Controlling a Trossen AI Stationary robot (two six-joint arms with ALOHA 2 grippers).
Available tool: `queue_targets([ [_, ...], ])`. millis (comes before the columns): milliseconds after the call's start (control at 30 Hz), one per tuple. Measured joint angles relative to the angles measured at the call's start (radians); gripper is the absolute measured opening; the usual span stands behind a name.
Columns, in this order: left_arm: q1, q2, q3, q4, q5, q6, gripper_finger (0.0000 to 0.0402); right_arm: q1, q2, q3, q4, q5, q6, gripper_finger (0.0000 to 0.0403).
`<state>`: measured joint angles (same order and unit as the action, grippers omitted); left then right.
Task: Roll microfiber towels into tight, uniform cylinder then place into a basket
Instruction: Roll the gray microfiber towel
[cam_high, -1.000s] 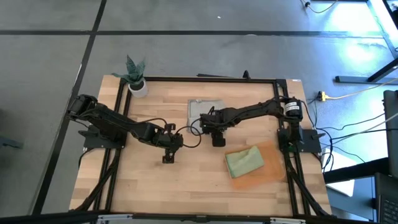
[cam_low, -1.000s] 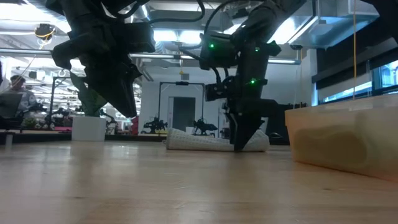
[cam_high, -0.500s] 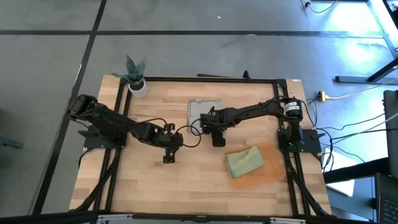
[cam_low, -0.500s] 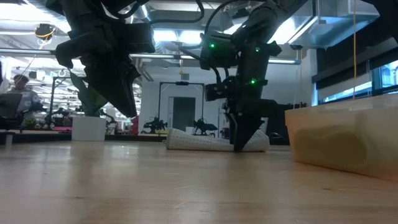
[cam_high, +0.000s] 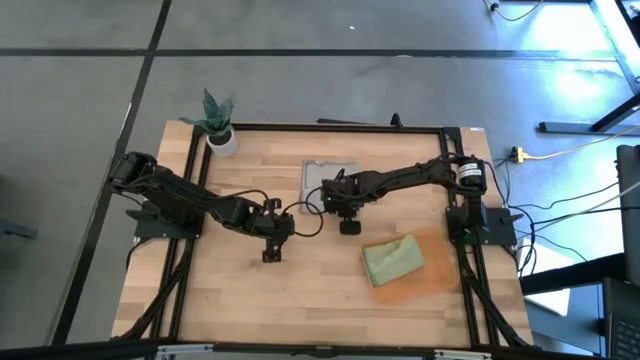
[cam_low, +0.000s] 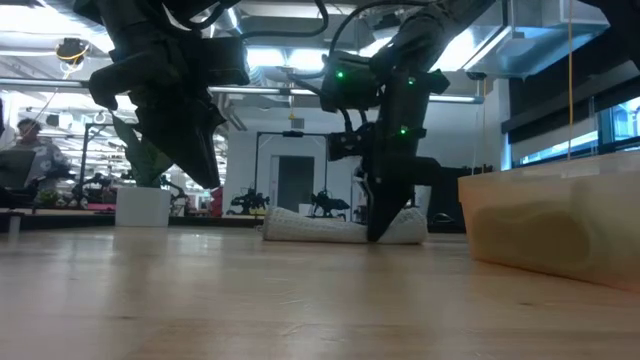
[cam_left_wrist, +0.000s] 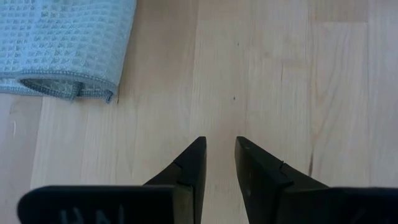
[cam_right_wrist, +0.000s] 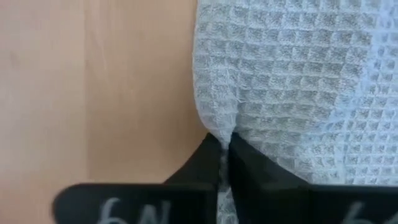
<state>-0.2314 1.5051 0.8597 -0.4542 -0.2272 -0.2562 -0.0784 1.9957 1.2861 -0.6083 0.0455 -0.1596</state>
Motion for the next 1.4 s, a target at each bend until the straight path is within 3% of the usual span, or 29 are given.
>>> queue_targets([
  [133,0.000,0.000,0.000,0.000,0.000,0.000,0.0076,-0.008,0.000,0.000,-0.002,-0.069,-0.001,0.0014],
  [367,0.000,0.000,0.000,0.000,0.000,-0.001,0.0076,-0.038,0.005,-0.004,-0.030,-0.430,-0.037,0.0008],
  [500,0.000,0.000,0.000,0.000,0.000,-0.003,0.0076,-0.050,0.006,0.014,-0.080,-0.562,-0.067,0.0008],
  [800,0.000,0.000,0.000,0.000,0.000,-0.003,0.0076,-0.093,0.006,0.108,-0.230,-0.610,-0.113,0.0008],
  [1033,0.000,0.000,0.000,0.000,0.000,0.001,0.0076,-0.184,0.003,0.118,-0.235,-0.675,-0.047,0.0008],
  [1400,0.000,0.000,0.000,0.000,0.000,0.004,0.0076,-0.298,0.004,0.118,-0.185,-0.676,-0.031,0.0008],
])
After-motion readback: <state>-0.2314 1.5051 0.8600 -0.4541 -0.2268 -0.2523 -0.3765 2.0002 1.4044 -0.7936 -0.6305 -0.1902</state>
